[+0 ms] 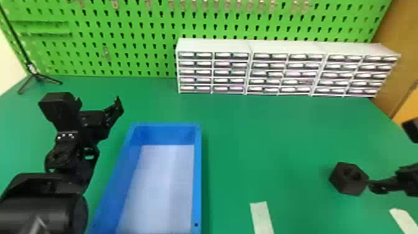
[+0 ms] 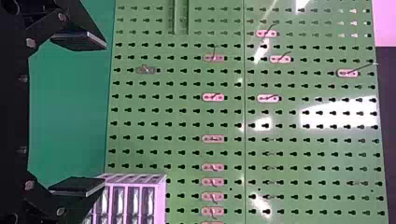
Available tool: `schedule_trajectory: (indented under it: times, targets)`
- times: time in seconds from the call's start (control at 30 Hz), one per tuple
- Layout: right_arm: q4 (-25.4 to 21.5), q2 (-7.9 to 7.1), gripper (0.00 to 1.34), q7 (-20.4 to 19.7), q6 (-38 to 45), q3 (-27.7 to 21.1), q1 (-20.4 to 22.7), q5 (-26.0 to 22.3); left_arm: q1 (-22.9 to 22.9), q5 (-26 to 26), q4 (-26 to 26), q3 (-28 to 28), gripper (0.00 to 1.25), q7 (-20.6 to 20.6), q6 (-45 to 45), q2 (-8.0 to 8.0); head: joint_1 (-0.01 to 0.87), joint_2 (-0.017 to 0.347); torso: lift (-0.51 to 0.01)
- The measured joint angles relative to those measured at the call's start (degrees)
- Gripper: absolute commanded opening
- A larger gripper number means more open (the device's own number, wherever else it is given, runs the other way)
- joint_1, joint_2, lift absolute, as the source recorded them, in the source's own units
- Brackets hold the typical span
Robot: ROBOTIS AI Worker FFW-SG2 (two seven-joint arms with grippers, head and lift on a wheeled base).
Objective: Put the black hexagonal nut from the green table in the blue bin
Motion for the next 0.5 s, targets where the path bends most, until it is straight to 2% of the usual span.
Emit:
schedule_trajectory:
  times: [0.5]
  targets:
    - [4.29, 2.93, 1.24, 2.32, -1.11, 8.07, -6.49, 4.57, -0.04, 0.10, 0.01, -0.31, 1.01, 0.00, 0.00, 0.00, 0.686, 0.028, -0.096]
